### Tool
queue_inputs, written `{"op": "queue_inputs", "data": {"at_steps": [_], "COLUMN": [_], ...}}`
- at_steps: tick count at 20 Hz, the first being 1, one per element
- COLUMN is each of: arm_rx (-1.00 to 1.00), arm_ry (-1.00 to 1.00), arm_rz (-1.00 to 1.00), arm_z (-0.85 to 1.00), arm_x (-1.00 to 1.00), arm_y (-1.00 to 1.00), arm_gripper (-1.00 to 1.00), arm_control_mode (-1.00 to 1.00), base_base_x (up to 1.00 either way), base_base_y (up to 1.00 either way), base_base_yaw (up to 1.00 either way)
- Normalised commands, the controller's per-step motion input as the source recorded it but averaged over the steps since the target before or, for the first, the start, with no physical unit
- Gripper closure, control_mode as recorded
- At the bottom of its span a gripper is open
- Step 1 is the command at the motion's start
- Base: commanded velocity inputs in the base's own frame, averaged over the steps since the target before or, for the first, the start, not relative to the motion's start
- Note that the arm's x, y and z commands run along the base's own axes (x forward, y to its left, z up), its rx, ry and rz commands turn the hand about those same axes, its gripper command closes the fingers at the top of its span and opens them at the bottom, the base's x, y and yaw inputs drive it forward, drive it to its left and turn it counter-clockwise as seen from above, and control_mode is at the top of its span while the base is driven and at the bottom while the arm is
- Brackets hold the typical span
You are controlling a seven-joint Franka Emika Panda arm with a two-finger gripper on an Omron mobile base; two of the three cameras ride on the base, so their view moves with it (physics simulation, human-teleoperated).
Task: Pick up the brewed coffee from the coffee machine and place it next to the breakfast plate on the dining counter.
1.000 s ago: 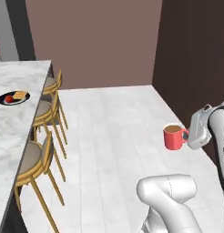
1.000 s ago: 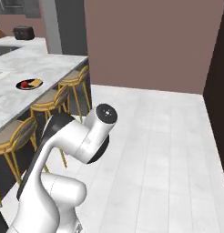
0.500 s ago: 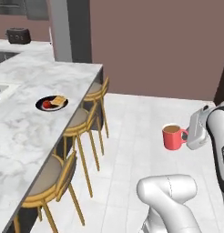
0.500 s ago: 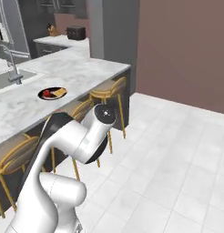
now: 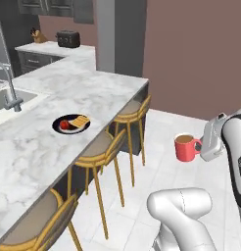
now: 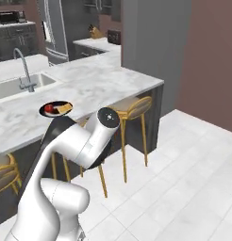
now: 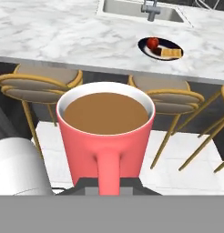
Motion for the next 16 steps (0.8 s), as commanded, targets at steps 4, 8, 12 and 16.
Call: {"op": "queue_inputs", "data": {"at_steps": [4, 8, 12, 16], "arm_rx": [0.0, 0.0, 0.0, 0.0], "arm_ry": [0.0, 0.0, 0.0, 0.0], "arm_rz": [0.0, 0.0, 0.0, 0.0], "arm_z": [0.0, 0.0, 0.0, 0.0], "arm_x": [0.0, 0.0, 0.0, 0.0], "arm_y": [0.0, 0.0, 0.0, 0.0], "arm_gripper": [1.0, 1.0, 1.0, 1.0], "arm_control_mode": [1.0, 1.0, 1.0, 1.0], "base_base_x": [1.0, 1.0, 1.0, 1.0], "base_base_y": [-0.55, -0.51, -0.33, -0.05], "base_base_yaw": [0.49, 0.5, 0.53, 0.57]}}
